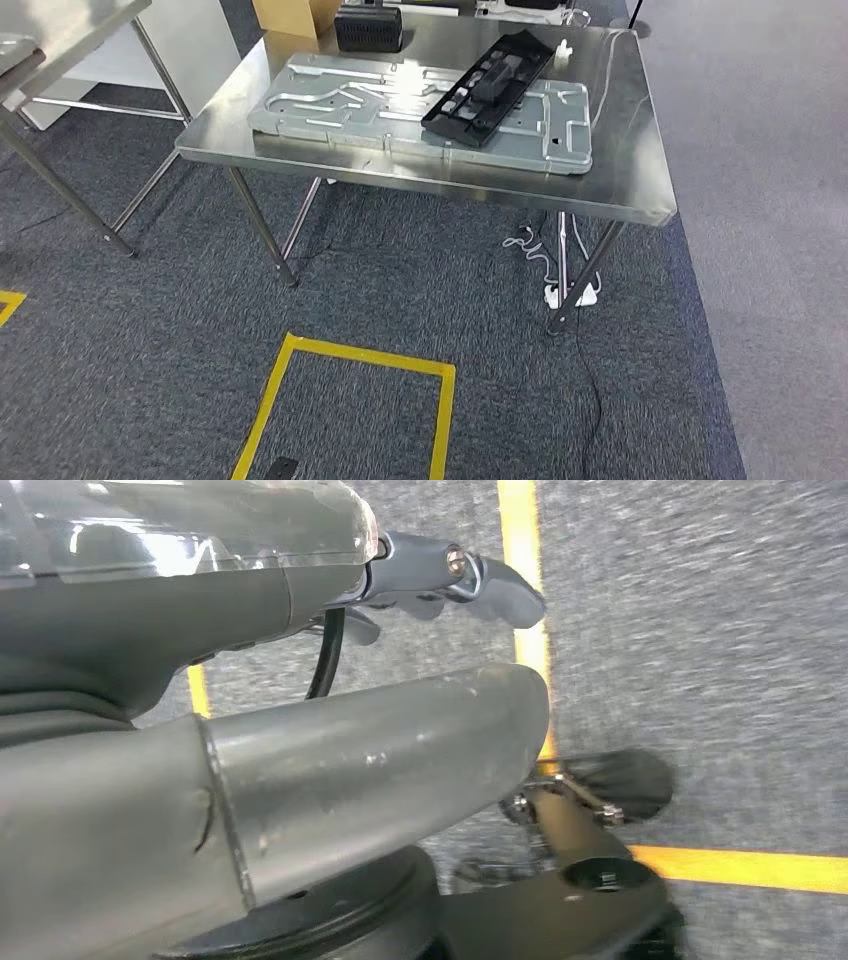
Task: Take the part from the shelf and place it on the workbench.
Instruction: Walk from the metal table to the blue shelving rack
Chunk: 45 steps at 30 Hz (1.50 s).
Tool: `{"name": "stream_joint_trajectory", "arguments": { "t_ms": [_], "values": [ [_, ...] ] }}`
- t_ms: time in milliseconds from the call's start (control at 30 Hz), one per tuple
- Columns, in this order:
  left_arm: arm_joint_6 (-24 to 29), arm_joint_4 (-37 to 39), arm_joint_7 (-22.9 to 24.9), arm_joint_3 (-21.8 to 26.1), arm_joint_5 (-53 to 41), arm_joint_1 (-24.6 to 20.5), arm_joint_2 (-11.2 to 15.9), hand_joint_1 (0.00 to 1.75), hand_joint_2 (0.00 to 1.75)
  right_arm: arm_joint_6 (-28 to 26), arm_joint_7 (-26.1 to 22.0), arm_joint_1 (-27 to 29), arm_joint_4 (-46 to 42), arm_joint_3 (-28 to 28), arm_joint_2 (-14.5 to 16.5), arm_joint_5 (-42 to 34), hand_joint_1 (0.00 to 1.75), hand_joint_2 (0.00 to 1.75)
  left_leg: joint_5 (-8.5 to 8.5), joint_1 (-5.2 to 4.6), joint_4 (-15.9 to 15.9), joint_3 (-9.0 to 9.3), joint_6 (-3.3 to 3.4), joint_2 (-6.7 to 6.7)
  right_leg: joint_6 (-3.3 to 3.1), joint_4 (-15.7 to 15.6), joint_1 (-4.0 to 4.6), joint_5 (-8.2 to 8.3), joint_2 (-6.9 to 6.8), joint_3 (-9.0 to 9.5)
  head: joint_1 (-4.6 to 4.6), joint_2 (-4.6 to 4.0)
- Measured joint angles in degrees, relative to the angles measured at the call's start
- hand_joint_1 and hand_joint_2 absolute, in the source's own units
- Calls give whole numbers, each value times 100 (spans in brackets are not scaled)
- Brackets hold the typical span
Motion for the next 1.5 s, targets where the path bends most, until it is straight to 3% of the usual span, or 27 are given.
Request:
{"name": "stream_joint_trajectory", "arguments": {
  "t_ms": [67, 100, 167, 233, 267, 333, 400, 467, 500, 533, 600, 633, 667, 733, 767, 800, 867, 900, 967, 1033, 1133, 1167, 1233, 1300, 1367, 1433, 1500],
  "values": [
    [2, 1, 14, 15, -7, 18, 6, 0, 0, 62, 174, 115, 50, -292, 67, -66, 0, 0, -698, 20, 688, -145, -51, -1, -58, 7, 6, 158, -10, -201, -6, 0],
    [1, 1, 21, 19, -8, 25, 9, 0, 0, 70, 190, 148, 69, -407, 98, -74, 0, 0, -893, 24, 1053, -182, -66, -1, -60, 20, 13, 237, -7, -305, -8, 0],
    [2, 1, 22, 26, -8, 17, 11, 0, 0, 80, 204, 182, 103, -543, 136, -76, 0, 0, -841, 24, 1463, -97, -69, -1, -52, 67, 25, 374, -8, -516, -9, 0],
    [2, 1, 22, 36, -11, 10, 14, 0, 0, 95, 199, 191, 131, -624, 178, -74, 0, 0, -469, 19, 1156, 363, -32, -2, -35, 153, 38, 489, -9, -739, -9, 0],
    [2, 0, 23, 42, -21, 0, 18, 0, 0, 104, 158, 190, 140, -653, 199, -60, 0, 0, -427, 11, 767, 698, 1, -2, -23, 203, 41, 540, -10, -836, -9, 0],
    [1, -2, 29, 51, -56, -23, 29, 0, 0, 105, -40, 190, 150, -688, 241, 3, 0, 0, -593, -18, -115, 1338, 65, -4, 23, 280, 48, 642, -8, -962, -5, 0],
    [-9, -2, 28, 58, -101, -32, 36, 0, 0, 72, -366, 189, 153, -708, 263, 84, 0, 0, -749, -53, -525, 1550, 126, -4, 94, 276, 34, 752, -8, -979, -10, 1],
    [-25, 0, 15, 67, -137, -30, 34, 0, 0, 34, -644, 197, 165, -730, 264, 138, 0, 0, -621, -49, -559, 1449, 209, 15, 171, 242, 27, 832, 11, -1011, -20, 1],
    [-34, 1, 6, 70, -147, -37, 34, 0, 0, 21, -727, 199, 172, -744, 264, 155, 0, 0, -528, -37, -573, 1370, 259, 26, 204, 297, 24, 717, 28, -1055, -18, 1],
    [-40, 1, -5, 74, -155, -43, 34, 0, 0, 15, -769, 203, 180, -758, 264, 163, 0, 0, -426, -21, -592, 1273, 298, 36, 237, 451, 17, 471, 43, -1111, -9, 0],
    [-55, 1, -23, 80, -161, -48, 35, 0, 0, 17, -781, 198, 188, -789, 265, 174, 0, 0, -259, -14, -596, 1074, 341, 42, 293, 1051, -21, -216, 54, -1219, 14, 1],
    [-60, 1, -30, 86, -163, -43, 34, 0, 0, 26, -759, 197, 191, -802, 265, 183, 0, 0, -188, -16, -590, 972, 339, 46, 323, 1418, -38, -425, 53, -1252, 20, 1],
    [-63, 1, -35, 92, -163, -39, 32, 0, 0, 38, -729, 195, 193, -815, 265, 194, 0, 0, -121, -17, -577, 867, 331, 51, 347, 1722, -50, -447, 52, -1258, 25, 1],
    [-62, 1, -41, 104, -164, -36, 28, 0, 0, 69, -658, 193, 194, -835, 265, 214, 0, 0, 6, -13, -538, 648, 301, 64, 370, 1911, -68, -77, 51, -1084, 27, 0],
    [-57, 1, -39, 107, -165, -36, 27, 0, 0, 81, -629, 196, 195, -846, 265, 219, 0, 0, 62, -11, -509, 554, 282, 68, 361, 1698, -73, 113, 51, -849, 28, 0],
    [-51, 1, -36, 108, -167, -33, 23, 0, 0, 90, -605, 199, 197, -856, 265, 221, 0, 0, 105, -13, -479, 482, 261, 70, 340, 1309, -67, 166, 51, -512, 28, 0],
    [-34, 1, -29, 111, -170, -29, 16, 0, 0, 96, -578, 197, 200, -875, 265, 221, 0, 0, 167, -26, -407, 407, 207, 70, 264, 330, -40, -82, 50, 185, 26, 0],
    [-27, 1, -27, 114, -171, -29, 13, 0, 0, 96, -571, 194, 200, -882, 265, 221, 0, 0, 198, -28, -386, 393, 174, 71, 225, 15, -21, -218, 50, 383, 26, 0],
    [-13, 1, -19, 117, -177, -31, 13, 0, 0, 96, -562, 192, 203, -899, 266, 220, 0, 0, 243, -14, -358, 369, 100, 68, 141, -180, -16, -270, 42, 447, 27, 0],
    [-2, 1, 3, 120, -189, -19, 14, 0, 0, 98, -556, 195, 210, -923, 274, 215, 0, 0, 50, 4, -155, 277, 39, 49, 44, -193, -37, -191, 21, 397, 21, 0],
    [3, 1, 41, 122, -212, 13, 15, 0, 0, 98, -555, 212, 220, -971, 281, 181, 0, 0, -633, 29, 871, -79, -28, 36, -24, -155, -42, -111, -4, 271, 7, 0],
    [4, 1, 46, 123, -217, 18, 15, 0, 0, 97, -556, 217, 223, -986, 282, 167, 0, 0, -741, 38, 1165, -158, -46, 36, -22, -121, -40, -97, 3, 221, 7, 0],
    [4, 1, 49, 123, -225, 24, 16, 0, 0, 97, -558, 223, 230, -1018, 290, 145, 0, 0, -632, 56, 1159, -23, -60, 31, -9, -32, -39, -90, 56, 129, 7, 0],
    [4, 1, 48, 123, -231, 28, 24, 0, 0, 96, -561, 220, 233, -1053, 313, 132, 0, 0, -359, 72, 453, 445, -35, -75, 17, 57, -45, -105, 139, 62, 7, 0],
    [4, 1, 42, 126, -240, 43, 34, 0, 0, 90, -565, 209, 233, -1089, 335, 125, 0, 0, -273, 73, -108, 778, 0, -242, 74, 131, -53, -111, 234, -14, 8, 0],
    [5, 1, 34, 129, -250, 56, 42, 0, 0, 85, -567, 207, 233, -1128, 345, 119, 0, 0, -303, 63, -230, 828, 25, -263, 147, 159, -61, -83, 330, -81, 7, 0],
    [6, 1, 23, 133, -263, 50, 45, 0, 0, 83, -568, 216, 234, -1155, 347, 110, 0, 0, -286, 84, -293, 831, 84, -157, 213, 201, -65, -106, 349, -125, 9, 0]
  ]
}}
